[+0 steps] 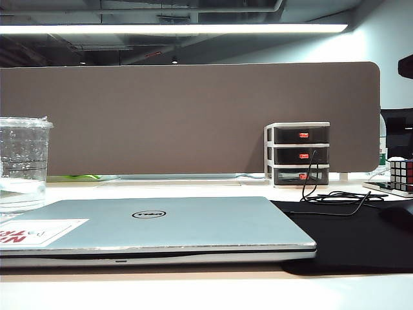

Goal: Pick up the coffee cup and place it on the left side of the laptop.

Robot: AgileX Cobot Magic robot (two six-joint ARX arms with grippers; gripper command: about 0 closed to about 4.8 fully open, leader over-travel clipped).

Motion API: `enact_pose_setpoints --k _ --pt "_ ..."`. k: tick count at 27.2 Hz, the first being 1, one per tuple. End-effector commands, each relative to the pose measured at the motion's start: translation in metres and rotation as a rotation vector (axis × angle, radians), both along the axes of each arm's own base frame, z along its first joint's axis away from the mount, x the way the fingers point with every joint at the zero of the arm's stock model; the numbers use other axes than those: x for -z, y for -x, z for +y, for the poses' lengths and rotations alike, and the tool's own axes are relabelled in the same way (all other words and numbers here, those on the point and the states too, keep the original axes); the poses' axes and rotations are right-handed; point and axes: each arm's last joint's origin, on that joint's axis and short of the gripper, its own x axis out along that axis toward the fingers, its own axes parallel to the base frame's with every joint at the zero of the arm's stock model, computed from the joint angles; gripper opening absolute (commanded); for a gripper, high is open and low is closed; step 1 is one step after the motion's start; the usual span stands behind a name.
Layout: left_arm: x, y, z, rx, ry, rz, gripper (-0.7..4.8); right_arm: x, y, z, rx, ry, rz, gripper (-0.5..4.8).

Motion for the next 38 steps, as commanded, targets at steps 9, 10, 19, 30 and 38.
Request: enact_pose_setpoints --k 9,10,19,30,38 --pt "-0.05 0.022 -0.01 0.103 -0.029 -0.302 -0.05 0.0 -0.001 -0.001 0.057 -0.004 -0.011 -0.01" --pt "-0.054 0.024 -0.011 0.104 -0.019 -0.325 -0.05 0.0 -0.002 -0.002 0.077 -0.004 -0.012 -0.01" --pt "-0.068 0.039 -0.017 0.103 -0.019 -0.308 -0.05 0.0 -0.005 -0.006 0.265 -0.008 -0.012 -0.01" --pt "-0.078 0.077 -0.028 -0.011 -0.088 -0.328 -0.06 0.0 -0.003 -0.003 0.145 -0.005 -0.013 -0.02" --pt "-0.069 0.088 -0.031 -0.022 -0.076 -0.231 -0.06 0.0 -0.001 0.001 0.027 -0.002 -0.012 -0.02"
